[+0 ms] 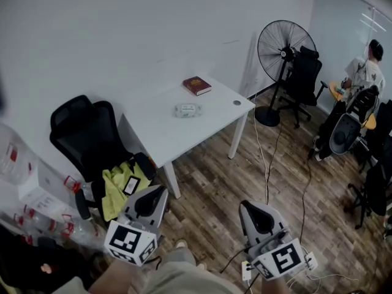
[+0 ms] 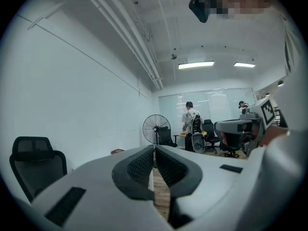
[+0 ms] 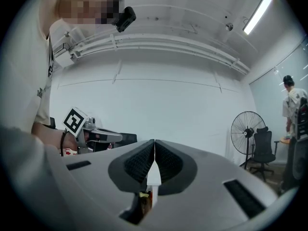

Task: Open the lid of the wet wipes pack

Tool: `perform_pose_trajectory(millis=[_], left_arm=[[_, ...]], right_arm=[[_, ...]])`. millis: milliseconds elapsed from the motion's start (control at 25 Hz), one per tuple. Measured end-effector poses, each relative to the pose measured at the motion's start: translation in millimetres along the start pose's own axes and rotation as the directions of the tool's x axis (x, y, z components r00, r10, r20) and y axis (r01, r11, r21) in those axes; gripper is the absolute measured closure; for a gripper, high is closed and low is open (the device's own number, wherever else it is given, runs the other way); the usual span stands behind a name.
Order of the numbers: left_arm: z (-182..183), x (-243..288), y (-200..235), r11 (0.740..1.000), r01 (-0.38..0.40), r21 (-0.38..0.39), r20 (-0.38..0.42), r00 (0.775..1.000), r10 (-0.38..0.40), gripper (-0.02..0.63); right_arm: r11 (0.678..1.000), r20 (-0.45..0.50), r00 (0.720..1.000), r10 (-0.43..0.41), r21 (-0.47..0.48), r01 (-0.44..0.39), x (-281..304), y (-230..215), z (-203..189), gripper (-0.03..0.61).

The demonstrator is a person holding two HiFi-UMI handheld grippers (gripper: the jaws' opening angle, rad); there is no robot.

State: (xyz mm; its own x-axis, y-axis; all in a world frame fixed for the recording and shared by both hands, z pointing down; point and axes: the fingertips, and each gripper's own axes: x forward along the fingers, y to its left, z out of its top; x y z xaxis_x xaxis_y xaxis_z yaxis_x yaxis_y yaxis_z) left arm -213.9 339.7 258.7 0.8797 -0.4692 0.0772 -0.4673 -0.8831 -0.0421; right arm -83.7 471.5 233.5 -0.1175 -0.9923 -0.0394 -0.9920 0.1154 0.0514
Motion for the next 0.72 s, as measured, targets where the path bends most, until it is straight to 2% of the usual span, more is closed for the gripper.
perform_pose_trajectory(millis=[80,120,200,240,480,720], left_arm=[[0.9,3.4,-1.7,1.0,-0.006,0.006,0.0,1.0,0.006,0.583],[0.7,5.6,-1.2,1.0,-0.011,0.009,0.001,1.0,0.011,0.583],[-1.3,12.3,0.7,1.0,-0.018,0.01,0.001,1.0,0.018,0.583],[-2.9,16.8,1.9,1.0,-0.019,0.01,0.002,1.0,0.019,0.583],[-11.9,50.8,21.8,1.0,-0.019,0.015,0.0,1.0,0.019,0.583],[-18.7,104.4,55.9,1.0,-0.021,-0.007,-0.021,1.0,0.021,0.583]], right_arm=[[1.0,0.005,1.0,-0.011,0.009,0.011,-2.4,-6.5,-2.5,0.554],[1.0,0.007,1.0,-0.02,0.013,0.02,-2.2,-10.8,-4.3,0.533],[0.999,0.004,0.999,-0.036,0.019,0.035,0.5,-20.7,-8.9,0.426],[0.999,0.001,0.999,-0.04,0.019,0.04,2.7,-25.6,-11.6,0.408],[0.999,-0.051,0.998,-0.035,0.01,0.035,32.7,-50.4,-31.4,0.407],[0.999,-0.113,0.993,-0.036,0.007,0.037,87.0,-89.3,-50.1,0.405]])
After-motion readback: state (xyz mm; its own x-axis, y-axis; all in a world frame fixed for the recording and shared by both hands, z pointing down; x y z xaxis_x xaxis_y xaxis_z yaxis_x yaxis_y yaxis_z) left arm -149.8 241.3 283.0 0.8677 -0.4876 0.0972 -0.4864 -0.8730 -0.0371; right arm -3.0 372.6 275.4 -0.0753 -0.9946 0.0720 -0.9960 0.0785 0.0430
